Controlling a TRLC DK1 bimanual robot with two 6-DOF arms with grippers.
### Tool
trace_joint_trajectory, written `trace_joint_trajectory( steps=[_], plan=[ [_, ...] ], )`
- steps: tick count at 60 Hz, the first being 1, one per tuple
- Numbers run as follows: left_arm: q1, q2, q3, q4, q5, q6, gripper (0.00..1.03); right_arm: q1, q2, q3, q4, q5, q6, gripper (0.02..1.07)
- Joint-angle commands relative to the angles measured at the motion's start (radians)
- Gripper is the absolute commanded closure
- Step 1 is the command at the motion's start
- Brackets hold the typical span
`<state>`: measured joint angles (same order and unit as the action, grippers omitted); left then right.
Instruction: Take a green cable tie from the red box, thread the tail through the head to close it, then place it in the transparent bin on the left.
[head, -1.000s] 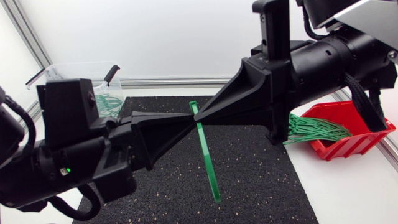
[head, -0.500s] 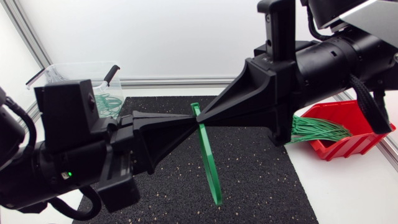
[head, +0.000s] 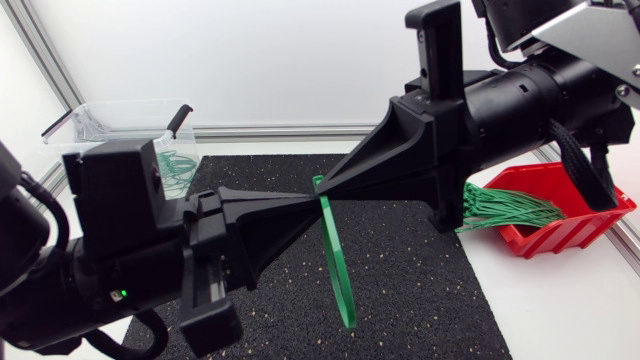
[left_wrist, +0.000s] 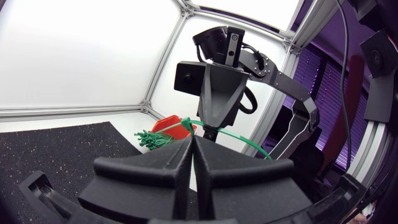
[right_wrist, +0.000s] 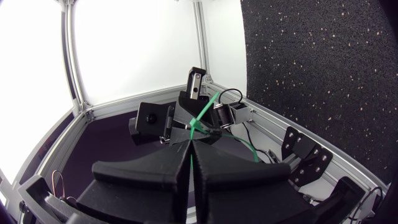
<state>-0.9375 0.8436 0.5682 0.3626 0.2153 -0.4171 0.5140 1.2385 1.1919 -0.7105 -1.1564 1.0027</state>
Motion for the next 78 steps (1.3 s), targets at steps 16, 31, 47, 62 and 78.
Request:
trace_joint_trajectory(
  steps=[16, 31, 47, 62, 78],
  plan=[
    [0.029, -0.001, -0.007, 0.016, 0.058, 0.017, 1.0, -0.026, -0.062, -0.035, -0.003, 0.034, 0.022, 0.66],
    [0.141, -0.001, 0.002, -0.008, 0.164, -0.012, 1.0, -0.042, -0.083, -0.043, 0.003, 0.034, 0.019, 0.58],
    [0.233, -0.011, -0.025, -0.021, 0.3, 0.07, 1.0, -0.12, -0.048, -0.026, 0.063, 0.02, 0.014, 0.58],
    [0.193, 0.002, -0.064, -0.042, 0.305, 0.308, 1.0, -0.178, 0.049, -0.006, 0.106, -0.009, -0.079, 0.58],
    [0.201, 0.112, -0.07, 0.026, 0.292, 0.554, 1.0, -0.21, 0.202, 0.067, -0.078, -0.126, -0.434, 0.58]
  ],
)
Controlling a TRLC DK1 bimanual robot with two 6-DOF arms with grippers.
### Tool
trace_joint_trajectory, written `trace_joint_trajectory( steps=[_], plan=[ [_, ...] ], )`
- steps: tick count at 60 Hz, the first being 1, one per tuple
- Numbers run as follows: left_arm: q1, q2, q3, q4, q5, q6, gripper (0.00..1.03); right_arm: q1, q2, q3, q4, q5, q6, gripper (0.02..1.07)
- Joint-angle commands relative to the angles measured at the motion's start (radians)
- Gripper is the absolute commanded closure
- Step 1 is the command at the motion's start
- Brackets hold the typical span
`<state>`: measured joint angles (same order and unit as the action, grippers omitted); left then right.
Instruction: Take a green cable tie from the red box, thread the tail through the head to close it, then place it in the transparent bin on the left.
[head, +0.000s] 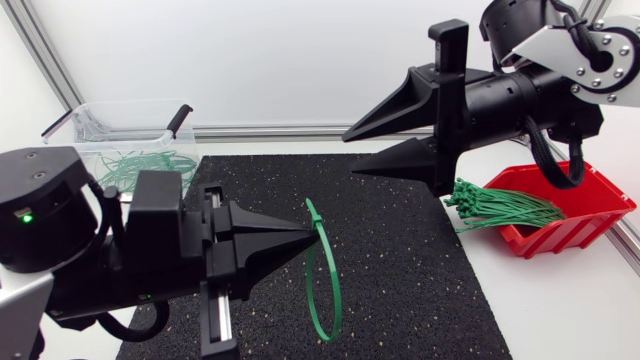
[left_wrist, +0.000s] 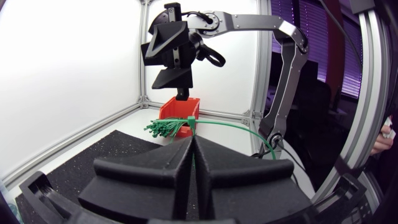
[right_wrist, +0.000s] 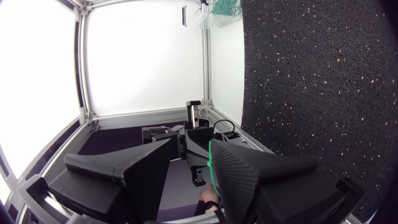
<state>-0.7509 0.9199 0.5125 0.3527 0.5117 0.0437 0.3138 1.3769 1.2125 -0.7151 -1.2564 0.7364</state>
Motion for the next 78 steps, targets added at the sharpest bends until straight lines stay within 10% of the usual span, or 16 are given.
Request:
trace_joint_trajectory(
  steps=[1, 27, 65, 78],
  plan=[
    [0.019, 0.042, -0.012, 0.042, -0.004, 0.099, 1.0, -0.01, 0.073, 0.056, -0.099, -0.032, -0.206, 0.58],
    [0.019, 0.083, -0.008, 0.081, -0.039, 0.38, 1.0, 0.077, 0.235, 0.153, -0.257, -0.014, -0.637, 0.63],
    [0.028, 0.053, -0.005, 0.072, -0.036, 0.387, 1.0, 0.137, 0.229, 0.16, -0.445, -0.014, -0.937, 0.71],
    [0.025, 0.034, -0.011, 0.063, -0.039, 0.372, 1.0, 0.139, 0.225, 0.174, -0.449, -0.02, -0.944, 0.9]
  ],
)
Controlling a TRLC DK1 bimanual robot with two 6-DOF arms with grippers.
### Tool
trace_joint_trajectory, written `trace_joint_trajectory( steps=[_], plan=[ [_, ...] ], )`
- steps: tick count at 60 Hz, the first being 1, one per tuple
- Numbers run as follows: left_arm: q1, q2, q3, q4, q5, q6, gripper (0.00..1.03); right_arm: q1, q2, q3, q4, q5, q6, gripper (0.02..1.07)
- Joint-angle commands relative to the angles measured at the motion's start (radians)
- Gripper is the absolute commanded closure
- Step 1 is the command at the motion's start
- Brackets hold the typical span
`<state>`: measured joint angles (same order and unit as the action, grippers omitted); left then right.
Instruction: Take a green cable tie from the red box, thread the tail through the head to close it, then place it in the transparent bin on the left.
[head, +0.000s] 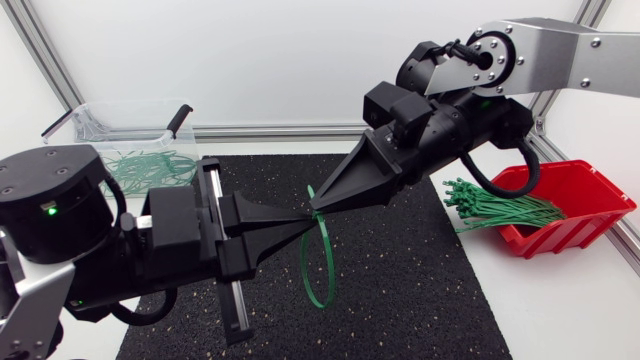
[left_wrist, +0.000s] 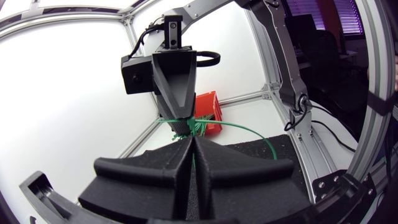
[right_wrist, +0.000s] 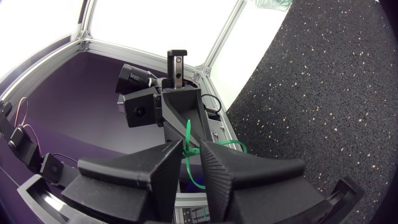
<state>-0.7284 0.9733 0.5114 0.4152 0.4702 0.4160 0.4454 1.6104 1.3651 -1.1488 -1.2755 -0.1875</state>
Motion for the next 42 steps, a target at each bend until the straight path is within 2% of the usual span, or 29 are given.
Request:
trace_joint_trajectory(
  steps=[1, 13, 19, 28, 31, 42],
  plan=[
    [0.001, -0.021, -0.01, 0.0, 0.002, 0.0, 1.0, 0.007, -0.009, 0.023, -0.015, -0.002, -0.02, 0.9],
    [-0.008, -0.036, -0.027, -0.009, -0.004, -0.005, 1.0, 0.019, -0.018, 0.031, -0.022, -0.004, -0.015, 0.9],
    [-0.011, -0.044, -0.033, -0.01, -0.004, -0.006, 1.0, 0.027, -0.023, 0.032, -0.023, -0.004, -0.012, 0.96],
    [-0.031, -0.051, -0.042, -0.023, -0.005, -0.008, 1.0, 0.038, -0.023, 0.037, -0.022, -0.002, -0.003, 0.96],
    [-0.032, -0.053, -0.044, -0.023, -0.005, -0.008, 1.0, 0.038, -0.023, 0.037, -0.017, -0.004, 0.0, 1.01],
    [-0.103, -0.067, -0.057, -0.026, -0.036, -0.013, 1.0, 0.026, -0.003, 0.065, -0.014, -0.012, 0.037, 1.02]
  ],
)
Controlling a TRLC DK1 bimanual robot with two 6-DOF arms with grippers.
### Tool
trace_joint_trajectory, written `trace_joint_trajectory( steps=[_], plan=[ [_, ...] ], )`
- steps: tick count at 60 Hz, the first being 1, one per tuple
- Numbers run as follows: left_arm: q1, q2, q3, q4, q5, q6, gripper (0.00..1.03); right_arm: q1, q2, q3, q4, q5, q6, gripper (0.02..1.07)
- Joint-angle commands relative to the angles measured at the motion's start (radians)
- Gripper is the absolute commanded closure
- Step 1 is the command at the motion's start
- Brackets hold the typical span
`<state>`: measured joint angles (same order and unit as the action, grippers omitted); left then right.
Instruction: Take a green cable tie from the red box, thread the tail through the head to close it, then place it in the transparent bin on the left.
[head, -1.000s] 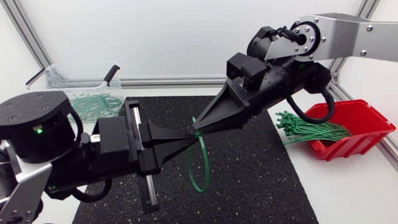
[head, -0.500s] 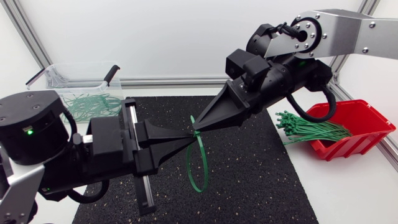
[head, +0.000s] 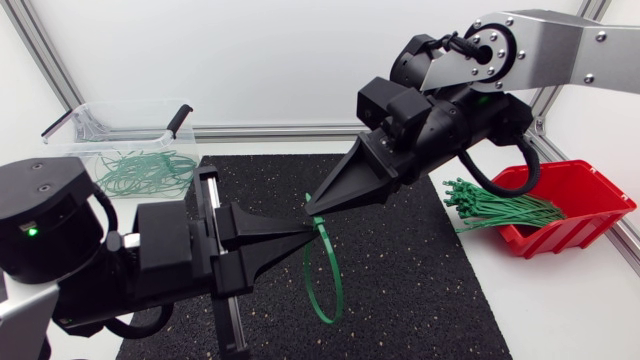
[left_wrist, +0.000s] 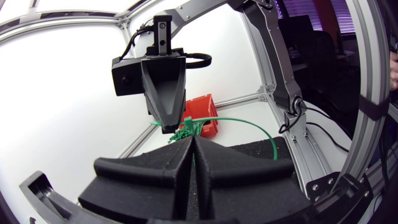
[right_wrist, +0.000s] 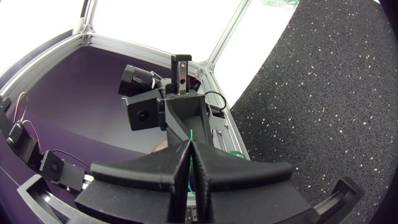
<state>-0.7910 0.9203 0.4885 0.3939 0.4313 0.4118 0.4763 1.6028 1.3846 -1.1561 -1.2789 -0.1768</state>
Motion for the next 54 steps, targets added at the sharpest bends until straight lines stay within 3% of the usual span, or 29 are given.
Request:
trace_joint_trajectory(
  steps=[1, 10, 18, 27, 32, 35, 40, 43, 46, 54],
  plan=[
    [-0.048, -0.014, -0.036, -0.003, -0.003, -0.008, 1.0, -0.007, 0.009, 0.051, -0.007, -0.008, 0.03, 1.02],
    [-0.134, -0.026, -0.033, -0.004, -0.075, -0.005, 1.0, -0.027, 0.049, 0.113, -0.005, -0.013, 0.069, 1.02],
    [-0.152, -0.026, -0.025, -0.007, -0.095, -0.002, 1.0, -0.025, 0.063, 0.134, -0.005, -0.013, 0.082, 1.02],
    [-0.132, -0.029, -0.022, -0.021, -0.098, -0.002, 1.0, -0.018, 0.065, 0.11, -0.011, -0.008, 0.082, 1.02],
    [-0.086, -0.035, -0.005, -0.061, -0.101, -0.008, 1.0, -0.013, 0.016, 0.054, -0.01, -0.004, 0.074, 1.0],
    [-0.051, -0.046, 0.007, -0.09, -0.1, -0.019, 1.0, -0.013, -0.017, 0.022, -0.008, 0.0, 0.065, 0.83],
    [0.045, -0.057, 0.053, -0.153, -0.095, -0.113, 1.0, -0.028, -0.057, -0.019, 0.004, 0.047, 0.051, 0.34],
    [0.119, -0.057, 0.084, -0.198, -0.077, -0.163, 1.0, -0.042, -0.066, -0.036, 0.022, 0.139, 0.046, 0.11],
    [0.2, -0.049, 0.102, -0.21, -0.055, -0.206, 1.0, -0.059, -0.069, -0.052, 0.039, 0.196, 0.046, 0.07],
    [0.381, -0.006, 0.142, -0.256, -0.039, -0.274, 1.0, -0.099, -0.099, -0.124, 0.193, 0.431, 0.094, 0.07]
  ],
)
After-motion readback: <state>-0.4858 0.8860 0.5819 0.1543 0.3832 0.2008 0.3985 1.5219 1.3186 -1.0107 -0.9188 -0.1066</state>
